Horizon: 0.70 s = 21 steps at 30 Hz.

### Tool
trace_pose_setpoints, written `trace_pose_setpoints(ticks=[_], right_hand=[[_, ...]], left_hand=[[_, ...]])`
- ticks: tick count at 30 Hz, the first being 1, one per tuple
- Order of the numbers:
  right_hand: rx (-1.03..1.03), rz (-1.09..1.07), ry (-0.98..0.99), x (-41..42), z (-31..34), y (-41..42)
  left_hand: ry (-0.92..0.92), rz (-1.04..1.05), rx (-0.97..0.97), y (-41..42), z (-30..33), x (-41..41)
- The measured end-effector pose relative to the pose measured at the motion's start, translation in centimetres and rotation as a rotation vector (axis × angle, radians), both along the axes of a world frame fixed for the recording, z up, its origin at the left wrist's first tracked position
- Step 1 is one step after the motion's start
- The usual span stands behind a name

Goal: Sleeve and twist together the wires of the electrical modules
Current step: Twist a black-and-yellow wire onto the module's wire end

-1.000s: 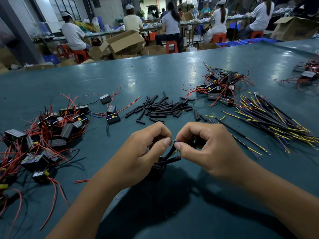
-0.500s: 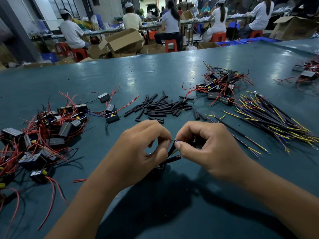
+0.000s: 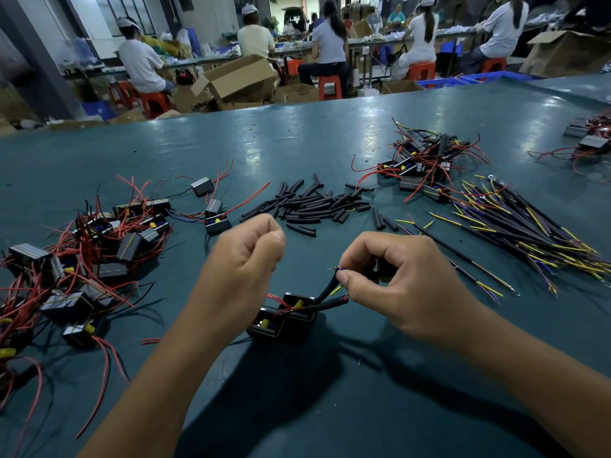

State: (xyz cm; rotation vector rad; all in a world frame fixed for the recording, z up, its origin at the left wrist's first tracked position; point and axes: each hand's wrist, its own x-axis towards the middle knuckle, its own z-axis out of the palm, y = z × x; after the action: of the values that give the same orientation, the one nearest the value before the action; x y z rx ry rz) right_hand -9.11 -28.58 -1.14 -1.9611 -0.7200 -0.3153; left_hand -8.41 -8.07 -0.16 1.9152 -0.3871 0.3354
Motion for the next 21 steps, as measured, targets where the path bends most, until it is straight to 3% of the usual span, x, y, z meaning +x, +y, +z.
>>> trace_pose_setpoints(ticks=[4, 6, 12, 21], right_hand=[[0.017, -0.003, 0.014, 0.00, 0.02, 0.09], [0.019, -0.007, 0.016, 0.07, 0.04, 0.08], [0.038, -0.001, 0.034, 0.12, -0.14, 0.09], [0.037, -0.003, 0.041, 0.05, -0.12, 0.15]], left_hand=[[-0.292, -0.078, 0.424, -0.37, -0.27, -0.75], [-0.457, -0.098, 0.500, -0.54, -0.28, -0.83], [-0.533, -0.095, 0.405, -1.01, -0.70, -1.02], [-0.370, -0.130, 0.222, -0.79, -0.93, -0.63]])
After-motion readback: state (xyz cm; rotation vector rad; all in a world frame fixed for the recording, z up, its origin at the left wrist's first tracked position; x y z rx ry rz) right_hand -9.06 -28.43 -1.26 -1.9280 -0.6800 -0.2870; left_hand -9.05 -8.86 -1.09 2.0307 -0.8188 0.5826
